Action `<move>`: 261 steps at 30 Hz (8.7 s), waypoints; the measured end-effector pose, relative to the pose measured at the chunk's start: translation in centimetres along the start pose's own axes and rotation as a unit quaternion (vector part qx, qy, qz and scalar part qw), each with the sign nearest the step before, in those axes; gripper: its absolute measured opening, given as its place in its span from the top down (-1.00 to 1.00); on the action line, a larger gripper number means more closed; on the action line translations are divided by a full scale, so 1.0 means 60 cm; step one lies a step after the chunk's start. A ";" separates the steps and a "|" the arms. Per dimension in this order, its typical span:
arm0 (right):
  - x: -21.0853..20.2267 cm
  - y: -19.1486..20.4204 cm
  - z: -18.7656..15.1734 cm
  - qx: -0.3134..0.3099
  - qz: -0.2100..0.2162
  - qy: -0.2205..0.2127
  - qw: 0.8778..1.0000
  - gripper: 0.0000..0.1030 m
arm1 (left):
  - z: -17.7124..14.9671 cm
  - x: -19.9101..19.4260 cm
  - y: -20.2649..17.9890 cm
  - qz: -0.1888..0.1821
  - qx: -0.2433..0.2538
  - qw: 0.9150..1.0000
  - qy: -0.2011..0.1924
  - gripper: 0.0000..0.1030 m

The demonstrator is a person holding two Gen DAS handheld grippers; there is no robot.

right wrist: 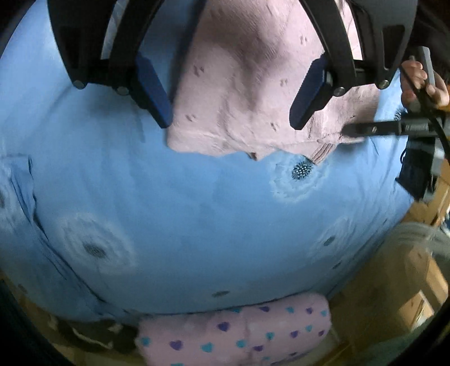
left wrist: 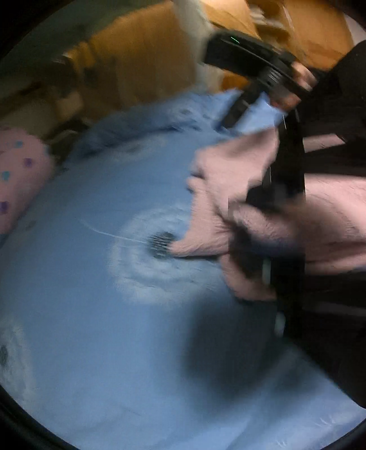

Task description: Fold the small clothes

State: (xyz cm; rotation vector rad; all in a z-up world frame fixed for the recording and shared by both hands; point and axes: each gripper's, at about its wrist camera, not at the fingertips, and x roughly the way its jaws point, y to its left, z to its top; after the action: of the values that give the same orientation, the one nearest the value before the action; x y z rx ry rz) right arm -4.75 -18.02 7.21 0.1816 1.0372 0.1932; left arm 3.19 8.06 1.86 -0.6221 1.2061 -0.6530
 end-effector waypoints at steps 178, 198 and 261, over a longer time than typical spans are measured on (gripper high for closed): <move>0.248 -0.220 0.220 0.220 0.267 -0.005 0.938 0.01 | 0.248 0.142 0.001 0.090 0.080 0.992 -0.026 0.17; 0.027 -0.121 0.103 0.082 0.002 -0.007 0.997 -0.76 | -0.041 -0.036 -0.089 0.315 0.175 0.904 -0.232 -0.17; 0.095 -0.056 -0.034 -0.033 -0.143 -0.034 0.989 -0.99 | -0.117 0.115 -0.057 0.339 0.189 0.916 -0.099 -0.72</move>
State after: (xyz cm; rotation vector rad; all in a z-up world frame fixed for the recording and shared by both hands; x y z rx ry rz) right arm -3.45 -19.79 0.63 -0.0208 0.9765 -0.0383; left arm -2.46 0.05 -1.69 0.0739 0.9791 -0.2075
